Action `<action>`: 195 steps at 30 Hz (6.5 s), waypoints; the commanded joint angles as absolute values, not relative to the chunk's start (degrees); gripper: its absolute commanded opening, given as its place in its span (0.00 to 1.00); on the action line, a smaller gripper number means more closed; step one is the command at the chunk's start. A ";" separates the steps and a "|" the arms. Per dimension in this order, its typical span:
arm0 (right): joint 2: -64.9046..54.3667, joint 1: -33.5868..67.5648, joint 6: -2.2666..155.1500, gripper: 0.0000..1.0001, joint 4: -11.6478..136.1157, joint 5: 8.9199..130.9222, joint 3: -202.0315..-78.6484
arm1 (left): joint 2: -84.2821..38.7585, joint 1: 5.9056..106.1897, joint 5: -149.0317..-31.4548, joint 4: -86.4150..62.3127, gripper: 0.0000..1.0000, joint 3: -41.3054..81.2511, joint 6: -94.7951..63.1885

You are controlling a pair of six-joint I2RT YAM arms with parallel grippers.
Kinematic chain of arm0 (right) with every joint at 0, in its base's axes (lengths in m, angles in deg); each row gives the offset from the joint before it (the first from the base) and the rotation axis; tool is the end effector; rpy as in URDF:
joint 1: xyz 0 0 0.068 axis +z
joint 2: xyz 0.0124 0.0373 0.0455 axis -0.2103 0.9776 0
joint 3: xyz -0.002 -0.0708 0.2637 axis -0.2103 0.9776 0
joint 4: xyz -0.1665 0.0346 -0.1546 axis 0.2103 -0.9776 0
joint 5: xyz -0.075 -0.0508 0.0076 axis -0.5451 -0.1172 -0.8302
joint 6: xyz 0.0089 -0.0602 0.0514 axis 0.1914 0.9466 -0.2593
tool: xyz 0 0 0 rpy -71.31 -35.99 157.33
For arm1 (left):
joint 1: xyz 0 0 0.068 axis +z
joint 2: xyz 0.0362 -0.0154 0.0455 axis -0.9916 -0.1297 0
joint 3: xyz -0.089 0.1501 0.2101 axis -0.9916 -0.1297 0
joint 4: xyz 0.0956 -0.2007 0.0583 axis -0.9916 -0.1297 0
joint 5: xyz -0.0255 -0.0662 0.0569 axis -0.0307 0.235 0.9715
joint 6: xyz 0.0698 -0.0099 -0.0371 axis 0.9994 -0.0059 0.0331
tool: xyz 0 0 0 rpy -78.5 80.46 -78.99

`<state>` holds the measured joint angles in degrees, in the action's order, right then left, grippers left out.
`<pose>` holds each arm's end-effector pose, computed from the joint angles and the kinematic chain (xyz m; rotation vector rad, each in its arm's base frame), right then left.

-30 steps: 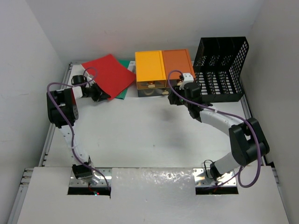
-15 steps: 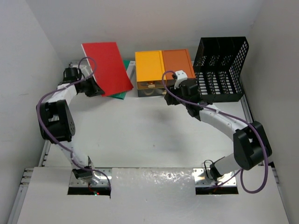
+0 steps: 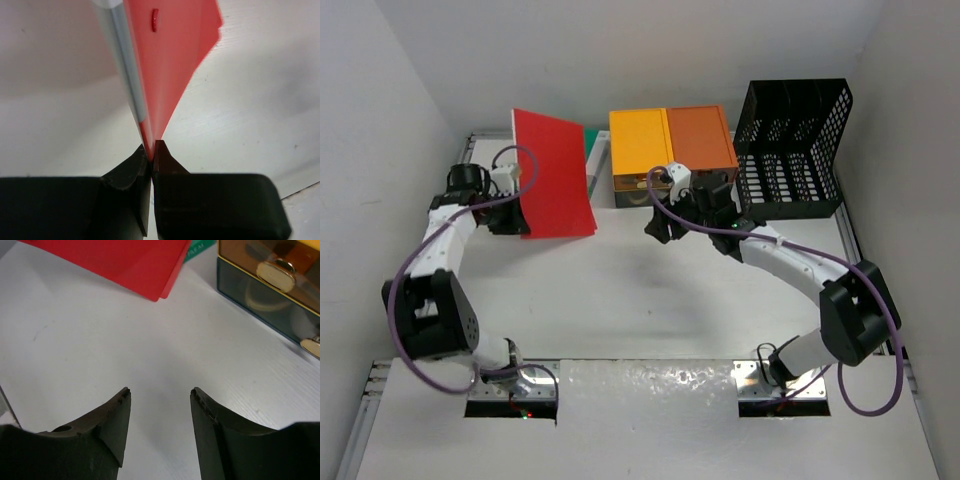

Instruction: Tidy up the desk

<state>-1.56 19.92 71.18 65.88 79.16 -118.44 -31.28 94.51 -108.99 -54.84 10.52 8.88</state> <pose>0.2698 0.1926 0.2538 -0.5542 2.0555 0.7703 0.2745 0.0264 0.2367 0.1773 2.5278 -0.4554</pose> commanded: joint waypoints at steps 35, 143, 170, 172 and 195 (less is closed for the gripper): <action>-2.40 20.99 67.74 0.81 87.86 99.19 -121.83 | 2.81 94.24 -112.31 -82.01 0.00 19.00 43.31; -4.62 -18.20 78.16 0.00 95.16 72.92 -130.81 | -13.71 94.33 -91.39 -49.66 0.78 20.67 13.27; 3.55 -18.29 73.76 0.00 142.54 72.56 -106.80 | -18.19 94.32 -88.05 -47.20 0.79 21.46 14.15; 4.35 -18.29 74.55 0.00 144.12 72.48 -106.28 | -18.54 94.24 -88.40 -47.11 0.80 21.46 14.06; 14.20 -19.34 70.42 0.00 158.29 73.44 -105.13 | -19.87 94.32 -88.92 -46.24 0.80 20.49 14.06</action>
